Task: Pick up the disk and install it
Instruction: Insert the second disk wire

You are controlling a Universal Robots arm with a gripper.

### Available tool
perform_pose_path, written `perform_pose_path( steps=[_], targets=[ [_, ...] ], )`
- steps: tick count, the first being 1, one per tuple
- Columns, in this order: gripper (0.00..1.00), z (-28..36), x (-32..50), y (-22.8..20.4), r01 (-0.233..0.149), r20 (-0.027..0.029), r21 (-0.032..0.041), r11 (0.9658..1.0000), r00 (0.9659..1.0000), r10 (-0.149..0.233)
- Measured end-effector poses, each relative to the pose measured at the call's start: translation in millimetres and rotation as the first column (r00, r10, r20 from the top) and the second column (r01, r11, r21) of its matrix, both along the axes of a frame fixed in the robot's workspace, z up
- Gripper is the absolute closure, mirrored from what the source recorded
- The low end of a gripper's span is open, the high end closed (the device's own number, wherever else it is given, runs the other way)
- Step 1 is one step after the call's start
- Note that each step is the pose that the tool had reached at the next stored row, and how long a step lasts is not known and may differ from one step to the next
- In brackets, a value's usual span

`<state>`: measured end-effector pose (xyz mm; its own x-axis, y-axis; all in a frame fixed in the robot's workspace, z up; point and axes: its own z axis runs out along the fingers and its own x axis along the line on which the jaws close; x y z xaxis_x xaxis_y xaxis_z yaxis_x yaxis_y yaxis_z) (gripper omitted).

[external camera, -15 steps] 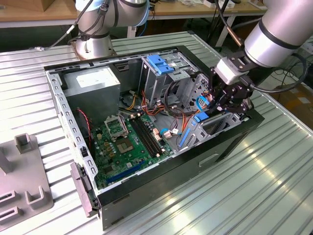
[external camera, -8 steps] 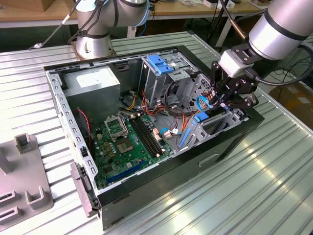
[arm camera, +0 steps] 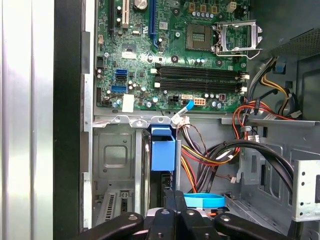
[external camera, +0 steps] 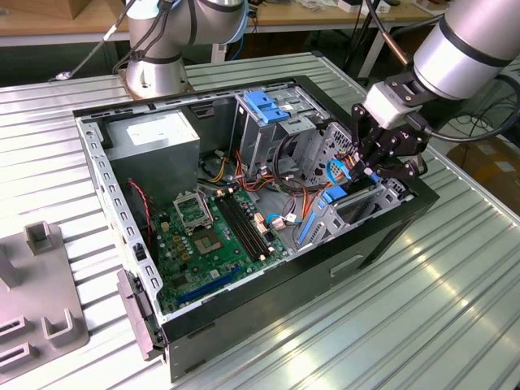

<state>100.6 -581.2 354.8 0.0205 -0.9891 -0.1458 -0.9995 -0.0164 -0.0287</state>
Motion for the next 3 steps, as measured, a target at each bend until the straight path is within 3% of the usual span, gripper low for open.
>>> perform_pose_path(
  steps=[3],
  targets=[
    [0.90, 0.0, 0.0, 0.0, 0.000, 0.0000, -0.0001, 1.0000, 1.0000, 0.000]
  ],
)
